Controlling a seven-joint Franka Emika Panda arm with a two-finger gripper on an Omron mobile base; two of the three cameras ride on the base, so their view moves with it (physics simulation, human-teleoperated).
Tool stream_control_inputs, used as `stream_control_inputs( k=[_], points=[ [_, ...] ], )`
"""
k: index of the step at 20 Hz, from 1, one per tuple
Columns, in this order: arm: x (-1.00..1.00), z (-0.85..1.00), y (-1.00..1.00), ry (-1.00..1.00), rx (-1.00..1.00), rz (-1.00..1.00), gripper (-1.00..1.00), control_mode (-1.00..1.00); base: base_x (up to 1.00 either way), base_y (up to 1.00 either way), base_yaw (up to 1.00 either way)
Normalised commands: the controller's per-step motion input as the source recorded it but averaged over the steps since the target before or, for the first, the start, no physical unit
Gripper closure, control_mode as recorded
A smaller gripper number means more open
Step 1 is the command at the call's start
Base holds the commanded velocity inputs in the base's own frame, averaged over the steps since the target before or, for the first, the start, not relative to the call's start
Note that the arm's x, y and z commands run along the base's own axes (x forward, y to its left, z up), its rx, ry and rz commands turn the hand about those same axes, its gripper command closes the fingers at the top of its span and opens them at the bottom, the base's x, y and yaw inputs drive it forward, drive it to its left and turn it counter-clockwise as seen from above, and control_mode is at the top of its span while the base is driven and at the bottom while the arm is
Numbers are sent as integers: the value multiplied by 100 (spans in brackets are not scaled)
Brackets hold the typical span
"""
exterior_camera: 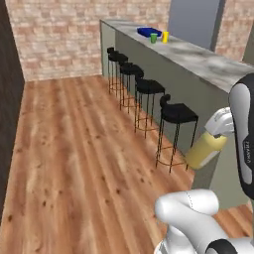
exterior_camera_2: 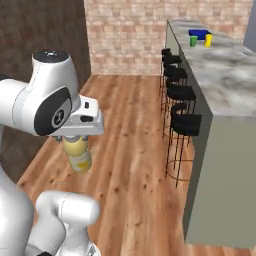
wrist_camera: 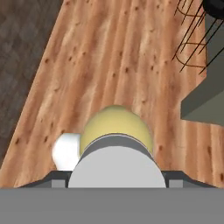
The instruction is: Place the drinks on the dining counter in a tight cluster.
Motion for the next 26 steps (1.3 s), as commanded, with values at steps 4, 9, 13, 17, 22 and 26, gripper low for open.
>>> stream_control_inputs(
  k=[4,9,13,17,22,26],
  points=[
    [0,0,0,0,0,0,100,100,100,72,-64],
    [0,0,0,0,0,0,100,100,100,67,-68],
    [0,0,0,0,0,0,100,100,97,64,-71],
    [0,0,0,0,0,0,100,100,94,63,-72],
    [0,0,0,0,0,0,100,100,92,63,-72],
    [0,0,0,0,0,0,100,100,93,62,-71]
  ],
)
